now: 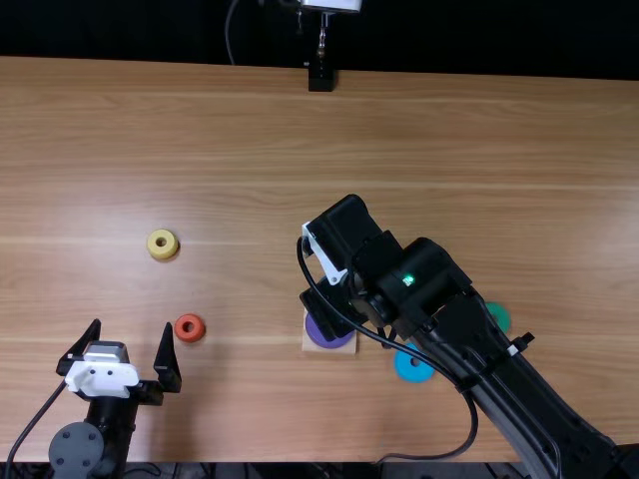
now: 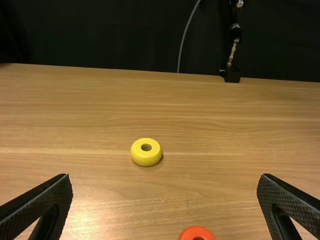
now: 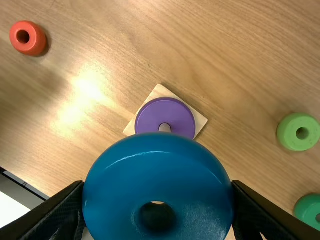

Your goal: Build the Hanoi tower: stack the rings onto the peg from bottom to top in this color order: purple, dark blue, light blue, dark green, light green, yellow, orange.

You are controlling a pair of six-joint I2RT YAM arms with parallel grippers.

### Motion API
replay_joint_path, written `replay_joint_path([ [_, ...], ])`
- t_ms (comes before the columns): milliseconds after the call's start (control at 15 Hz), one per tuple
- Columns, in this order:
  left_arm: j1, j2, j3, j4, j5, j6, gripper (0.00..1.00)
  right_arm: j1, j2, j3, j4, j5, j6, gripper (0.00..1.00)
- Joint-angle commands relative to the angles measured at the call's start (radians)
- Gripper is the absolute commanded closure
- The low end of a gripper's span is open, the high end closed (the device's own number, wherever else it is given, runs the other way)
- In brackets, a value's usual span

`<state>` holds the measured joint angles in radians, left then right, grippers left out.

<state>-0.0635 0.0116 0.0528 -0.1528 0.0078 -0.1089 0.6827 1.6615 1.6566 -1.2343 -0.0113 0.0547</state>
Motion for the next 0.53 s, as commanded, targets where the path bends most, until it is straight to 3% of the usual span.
replay_joint_path([
  [0,0.011,-0.012,-0.045,-0.02,0.012,0.004,0.0,0.006,-0.006,0.02,0.004,-0.002,0.002,1.0],
  [133,0.011,-0.012,-0.047,-0.02,0.012,0.004,0.0,0.006,-0.005,0.02,0.004,0.002,0.0,0.99],
  [200,0.011,-0.012,-0.047,-0.02,0.012,0.004,0.0,0.006,-0.006,0.02,0.004,0.004,0.0,0.88],
  [267,0.011,-0.012,-0.047,-0.02,0.012,0.004,0.0,0.006,-0.005,0.02,0.004,0.004,0.0,0.77],
  [400,0.011,-0.012,-0.047,-0.02,0.012,0.004,0.0,0.006,-0.006,0.02,0.009,0.006,-0.003,0.38],
  [467,0.011,-0.012,-0.047,-0.02,0.012,0.004,0.0,0.006,-0.006,0.017,0.02,0.006,-0.003,0.26],
])
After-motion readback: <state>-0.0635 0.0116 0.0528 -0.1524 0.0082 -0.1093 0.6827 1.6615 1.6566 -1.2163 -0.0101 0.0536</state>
